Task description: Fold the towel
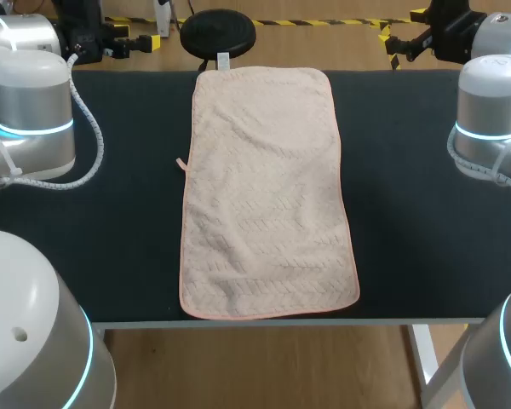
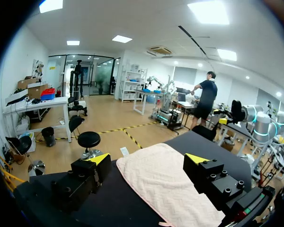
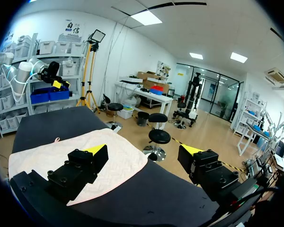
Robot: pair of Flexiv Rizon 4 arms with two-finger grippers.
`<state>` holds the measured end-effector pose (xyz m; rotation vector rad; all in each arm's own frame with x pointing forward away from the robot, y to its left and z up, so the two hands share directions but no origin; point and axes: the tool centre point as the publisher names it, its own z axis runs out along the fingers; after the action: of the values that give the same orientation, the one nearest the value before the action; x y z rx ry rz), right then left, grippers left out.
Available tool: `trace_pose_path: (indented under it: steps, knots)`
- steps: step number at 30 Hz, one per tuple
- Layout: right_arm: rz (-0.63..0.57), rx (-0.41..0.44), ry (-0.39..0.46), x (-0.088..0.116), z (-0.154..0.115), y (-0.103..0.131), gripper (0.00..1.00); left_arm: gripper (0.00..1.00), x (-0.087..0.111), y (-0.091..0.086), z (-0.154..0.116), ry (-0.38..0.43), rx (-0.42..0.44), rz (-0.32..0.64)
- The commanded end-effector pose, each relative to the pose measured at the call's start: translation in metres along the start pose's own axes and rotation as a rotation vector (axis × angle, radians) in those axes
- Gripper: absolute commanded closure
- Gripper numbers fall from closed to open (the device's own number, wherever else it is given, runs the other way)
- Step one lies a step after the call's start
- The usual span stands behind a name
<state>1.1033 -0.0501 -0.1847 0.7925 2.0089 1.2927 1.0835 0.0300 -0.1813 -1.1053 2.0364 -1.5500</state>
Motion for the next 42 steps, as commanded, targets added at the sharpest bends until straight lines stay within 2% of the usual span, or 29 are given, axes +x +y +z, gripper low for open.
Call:
trace_pose_path:
  steps: [1,17,20,24,26,27,29,30,42]
  knots:
    - [0.000,0.002,0.001,-0.001,0.000,0.000,0.00,0.00,0.000,0.001,0.000,-0.001,0.003,0.000]
    - [0.000,0.002,0.001,-0.001,0.000,0.000,0.00,0.00,0.000,0.001,0.000,-0.001,0.003,0.000]
    - [-0.175,0.076,0.054,0.002,0.004,-0.001,0.00,0.00,0.001,0.002,0.001,0.003,-0.093,0.130]
    - [-0.453,0.217,0.223,0.014,0.006,-0.001,0.00,0.00,0.005,0.008,0.003,0.026,-0.270,0.325]
    - [-0.653,0.327,0.377,0.027,0.003,-0.003,0.00,0.00,0.013,0.016,0.002,0.069,-0.405,0.475]
    - [-0.799,0.386,0.468,0.036,-0.002,-0.006,0.00,0.00,0.018,0.022,0.001,0.080,-0.486,0.576]
    - [-0.902,0.406,0.574,0.048,-0.010,-0.008,0.00,0.00,0.029,0.039,-0.001,0.141,-0.656,0.751]
    - [-0.925,0.409,0.595,0.051,-0.012,-0.009,0.00,0.00,0.031,0.044,-0.003,0.158,-0.689,0.788]
    - [-0.925,0.409,0.595,0.051,-0.012,-0.009,0.00,0.00,0.031,0.044,-0.003,0.158,-0.689,0.788]
